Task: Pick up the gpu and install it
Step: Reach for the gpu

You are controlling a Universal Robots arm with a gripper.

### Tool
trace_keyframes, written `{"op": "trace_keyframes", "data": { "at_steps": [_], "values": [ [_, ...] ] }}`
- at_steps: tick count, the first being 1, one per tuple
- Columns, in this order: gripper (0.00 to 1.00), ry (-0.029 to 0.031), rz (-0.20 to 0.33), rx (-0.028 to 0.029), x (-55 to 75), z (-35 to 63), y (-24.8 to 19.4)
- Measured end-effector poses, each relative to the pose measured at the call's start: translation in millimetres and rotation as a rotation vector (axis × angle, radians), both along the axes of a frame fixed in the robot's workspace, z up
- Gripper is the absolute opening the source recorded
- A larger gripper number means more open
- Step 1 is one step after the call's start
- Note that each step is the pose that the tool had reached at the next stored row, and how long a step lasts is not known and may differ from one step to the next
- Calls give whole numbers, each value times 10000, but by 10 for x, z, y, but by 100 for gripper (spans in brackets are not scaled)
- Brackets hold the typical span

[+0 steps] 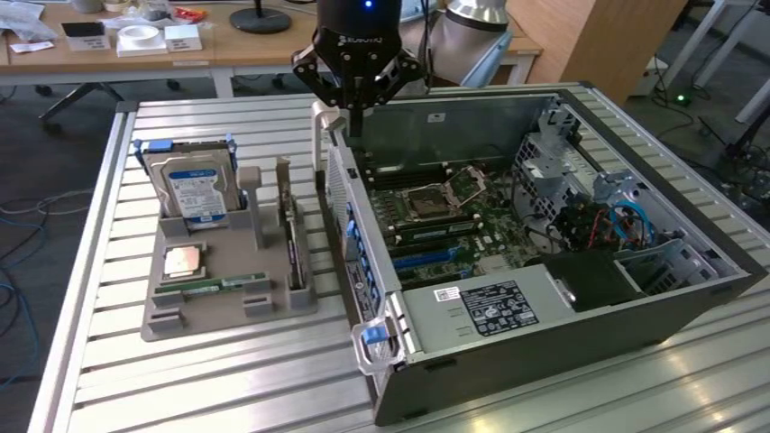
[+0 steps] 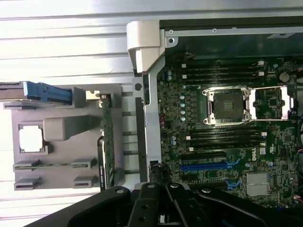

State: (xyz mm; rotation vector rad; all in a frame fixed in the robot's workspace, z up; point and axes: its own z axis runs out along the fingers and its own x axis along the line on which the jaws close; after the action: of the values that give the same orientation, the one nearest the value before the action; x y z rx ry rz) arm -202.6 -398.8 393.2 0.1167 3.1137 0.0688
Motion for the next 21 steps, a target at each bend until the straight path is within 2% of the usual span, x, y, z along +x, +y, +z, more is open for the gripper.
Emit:
{"op": "trace_keyframes", "data": {
  "at_steps": [9,21],
  "values": [
    [11,1,0,0,-26,0,0],
    [11,0,1,0,-183,0,0]
  ]
}}
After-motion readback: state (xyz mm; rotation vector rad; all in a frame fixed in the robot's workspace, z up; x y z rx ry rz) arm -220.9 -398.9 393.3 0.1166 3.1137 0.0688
